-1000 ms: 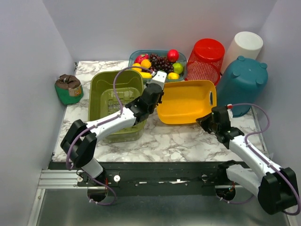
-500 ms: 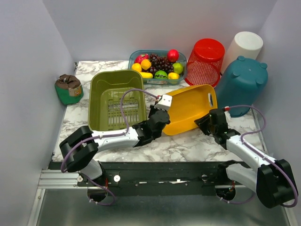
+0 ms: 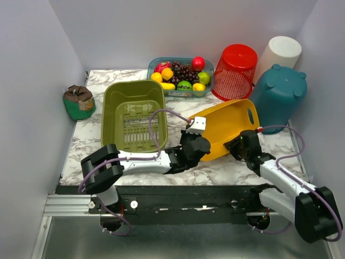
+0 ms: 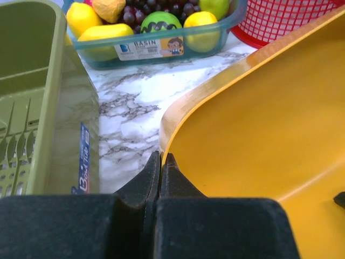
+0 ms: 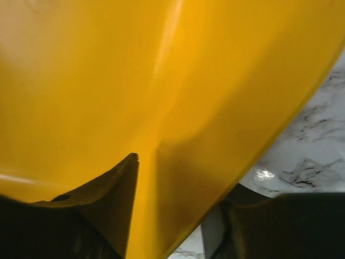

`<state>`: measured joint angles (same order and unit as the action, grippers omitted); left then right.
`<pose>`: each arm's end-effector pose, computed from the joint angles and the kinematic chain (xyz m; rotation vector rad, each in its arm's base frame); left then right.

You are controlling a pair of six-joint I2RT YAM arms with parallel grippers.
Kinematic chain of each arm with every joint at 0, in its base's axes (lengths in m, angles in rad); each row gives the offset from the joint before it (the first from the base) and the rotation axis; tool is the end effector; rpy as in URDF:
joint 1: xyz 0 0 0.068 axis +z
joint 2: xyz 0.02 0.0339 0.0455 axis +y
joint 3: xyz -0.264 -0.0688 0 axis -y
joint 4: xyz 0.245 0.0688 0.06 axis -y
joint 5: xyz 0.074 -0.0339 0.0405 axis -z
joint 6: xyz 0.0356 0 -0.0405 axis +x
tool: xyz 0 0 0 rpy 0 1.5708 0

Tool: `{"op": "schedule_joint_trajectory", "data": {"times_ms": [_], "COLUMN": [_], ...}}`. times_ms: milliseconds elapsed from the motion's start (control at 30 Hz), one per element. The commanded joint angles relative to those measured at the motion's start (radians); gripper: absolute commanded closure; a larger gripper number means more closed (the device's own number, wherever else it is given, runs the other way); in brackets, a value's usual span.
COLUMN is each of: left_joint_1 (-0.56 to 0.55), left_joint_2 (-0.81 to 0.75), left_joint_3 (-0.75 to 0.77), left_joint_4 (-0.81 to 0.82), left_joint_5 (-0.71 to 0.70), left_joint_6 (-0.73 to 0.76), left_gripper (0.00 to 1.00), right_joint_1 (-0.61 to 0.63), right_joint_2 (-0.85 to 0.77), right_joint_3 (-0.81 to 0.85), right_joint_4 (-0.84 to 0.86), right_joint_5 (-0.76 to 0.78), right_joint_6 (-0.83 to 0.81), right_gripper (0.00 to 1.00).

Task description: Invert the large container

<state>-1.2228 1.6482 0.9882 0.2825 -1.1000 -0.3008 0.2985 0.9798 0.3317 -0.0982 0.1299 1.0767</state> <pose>0.1507 -0.3225 0.2407 0.1154 1.7351 -0.0404 0.1779 0.0499 0.1584 0.9623 2.1691 0.5391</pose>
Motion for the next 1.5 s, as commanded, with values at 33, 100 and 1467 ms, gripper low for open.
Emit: {"op": "schedule_joint_trajectory", "data": {"times_ms": [33, 100, 1467], "left_joint_1": [-0.055, -0.067, -0.222], "left_joint_2": [-0.014, -0.057, 0.217], "left_joint_3": [-0.11, -0.14, 0.116], "left_joint_4": [-0.114, -0.082, -0.491], "left_joint_5": [0.146, 0.164, -0.026], "left_joint_6": [-0.129, -0.123, -0.251], "left_gripper": [1.0, 1.0, 1.0], "right_joint_1": [-0.001, -0.001, -0.001], "right_joint_2": [0.105, 0.126, -0.007], "right_joint_3": [0.024, 0.023, 0.032], "right_joint_4": [0.028, 0.057, -0.155], "right_joint_5": [-0.01, -0.013, 0.079], "right_joint_6": [-0.011, -0.009, -0.026], "right_gripper": [0.69, 0.78, 0.15]}}
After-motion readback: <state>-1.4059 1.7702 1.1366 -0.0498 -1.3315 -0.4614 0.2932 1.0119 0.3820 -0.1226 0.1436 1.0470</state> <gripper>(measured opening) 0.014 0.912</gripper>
